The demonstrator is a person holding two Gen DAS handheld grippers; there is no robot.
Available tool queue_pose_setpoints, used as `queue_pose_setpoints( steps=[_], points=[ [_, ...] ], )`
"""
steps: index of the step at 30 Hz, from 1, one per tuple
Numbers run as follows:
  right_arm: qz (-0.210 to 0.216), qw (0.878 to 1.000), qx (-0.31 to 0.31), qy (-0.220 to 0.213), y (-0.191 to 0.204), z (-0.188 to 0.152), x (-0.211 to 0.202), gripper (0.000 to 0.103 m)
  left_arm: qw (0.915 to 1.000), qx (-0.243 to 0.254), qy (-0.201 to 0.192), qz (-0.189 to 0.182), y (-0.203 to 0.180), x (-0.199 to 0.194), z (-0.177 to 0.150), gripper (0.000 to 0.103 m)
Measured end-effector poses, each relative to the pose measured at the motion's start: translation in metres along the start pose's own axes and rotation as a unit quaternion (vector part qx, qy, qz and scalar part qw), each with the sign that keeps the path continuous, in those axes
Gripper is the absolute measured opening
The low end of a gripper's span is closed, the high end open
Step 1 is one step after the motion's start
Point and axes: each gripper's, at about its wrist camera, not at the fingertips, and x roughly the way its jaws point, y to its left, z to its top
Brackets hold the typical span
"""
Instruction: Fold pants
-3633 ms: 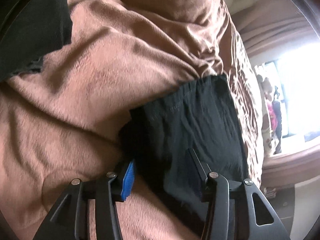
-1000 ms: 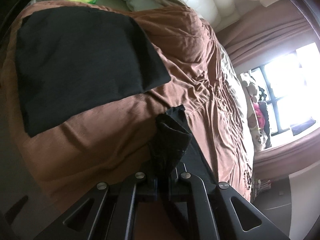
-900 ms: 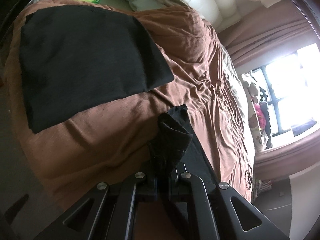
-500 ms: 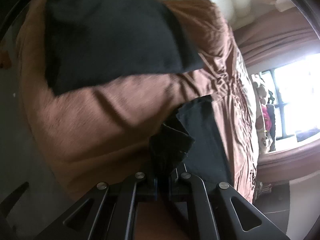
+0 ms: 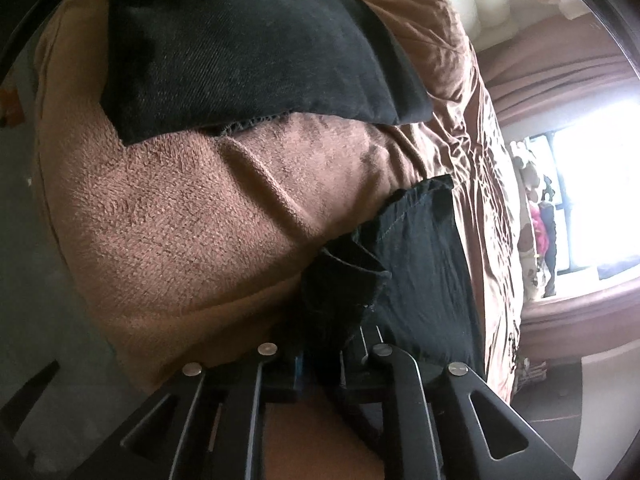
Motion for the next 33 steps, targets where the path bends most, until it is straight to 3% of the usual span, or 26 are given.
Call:
queue_pose_setpoints(
  steps=[6,12,17,22,25,27,32,33],
  points=[
    [-0.047,0.997,-0.046,-0.032,0.013,-0.012,-0.037,0.044,0.9999,0.005,-0.006,-0.011,0.000,-0.003,-0.008,0.026],
    [-0.097,0.986,-0.101,-0.094,0.046,-0.020,-0.082,0.044,0.9996,0.016,-0.013,-0.019,-0.007,-0.005,-0.015,0.041],
    [-0.084,0.978,-0.148,-0.121,0.085,-0.026,-0.100,0.044,0.9990,0.010,-0.018,-0.039,-0.009,0.000,-0.018,0.046],
    [-0.053,0.971,-0.207,-0.110,0.131,-0.038,-0.092,0.044,0.9955,-0.028,-0.019,-0.089,0.002,0.002,-0.022,0.046],
    [-0.035,0.966,-0.234,-0.104,0.153,-0.050,-0.084,0.044,0.9953,-0.024,-0.017,-0.092,0.002,0.002,-0.027,0.046],
    [-0.016,0.962,-0.253,-0.096,0.170,-0.062,-0.077,0.044,0.9959,-0.017,-0.016,-0.087,0.000,0.002,-0.027,0.043],
    [0.026,0.954,-0.291,-0.067,0.200,-0.078,-0.054,0.044,0.9961,-0.032,-0.016,-0.080,0.013,0.005,-0.022,0.010],
    [0.029,0.950,-0.306,-0.058,0.210,-0.084,-0.048,0.044,0.9958,-0.035,-0.018,-0.083,0.016,0.005,-0.023,0.009]
  ],
)
